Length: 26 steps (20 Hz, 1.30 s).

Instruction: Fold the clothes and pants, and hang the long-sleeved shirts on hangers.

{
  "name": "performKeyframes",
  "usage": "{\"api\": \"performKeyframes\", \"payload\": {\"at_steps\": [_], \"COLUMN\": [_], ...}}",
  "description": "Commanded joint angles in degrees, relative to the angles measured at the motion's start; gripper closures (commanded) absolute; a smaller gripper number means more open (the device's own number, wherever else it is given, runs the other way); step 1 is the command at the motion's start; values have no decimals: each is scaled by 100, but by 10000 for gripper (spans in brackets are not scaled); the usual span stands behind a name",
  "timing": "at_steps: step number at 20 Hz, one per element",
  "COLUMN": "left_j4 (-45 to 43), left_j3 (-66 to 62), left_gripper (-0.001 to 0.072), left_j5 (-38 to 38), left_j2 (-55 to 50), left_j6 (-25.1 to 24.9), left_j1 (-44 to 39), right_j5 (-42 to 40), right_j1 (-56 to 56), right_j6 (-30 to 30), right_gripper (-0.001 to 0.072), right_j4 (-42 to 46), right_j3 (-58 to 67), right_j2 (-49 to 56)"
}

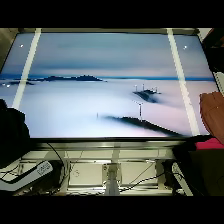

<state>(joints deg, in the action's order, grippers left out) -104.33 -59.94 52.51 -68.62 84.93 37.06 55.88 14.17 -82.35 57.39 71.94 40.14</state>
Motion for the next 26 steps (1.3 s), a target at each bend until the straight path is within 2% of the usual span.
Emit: {"api": "performKeyframes", "payload": {"at_steps": [1,2,3,5,11,14,17,19,24,26], "left_j4": [-87,-85,-85,-87,-195,-229,-988,-1447,-1438,-1226], "left_j3": [-4,-4,-4,-4,-4,-4,-7,-7,-4,-4], "left_gripper": [125,116,48,16,7,3,3,3,3,4], "left_j5": [-175,-243,-262,-302,-485,-483,-514,-492,-247,-151], "left_j2": [-11,-11,-11,-13,-328,-603,-678,-678,-680,-723], "left_j6": [-2,-4,-2,-2,31,358,396,688,1757,1956], "left_j1": [7,7,7,20,22,24,26,52,461,647], "right_j5": [2,2,2,2,2,2,2,2,2,2], "right_j1": [-4,-4,-4,-4,-4,-4,-4,-4,-4,-4], "right_j6": [-2,-2,-2,-2,-2,-2,-2,-2,-2,-2], "right_gripper": [165,165,165,165,165,165,165,165,165,165], "right_j4": [-2,-2,-2,-2,0,-2,-2,0,-2,-2], "right_j3": [2,2,2,2,2,2,2,2,2,2], "right_j2": [-2,-2,-2,-2,-2,-2,-2,-2,-2,-2]}}
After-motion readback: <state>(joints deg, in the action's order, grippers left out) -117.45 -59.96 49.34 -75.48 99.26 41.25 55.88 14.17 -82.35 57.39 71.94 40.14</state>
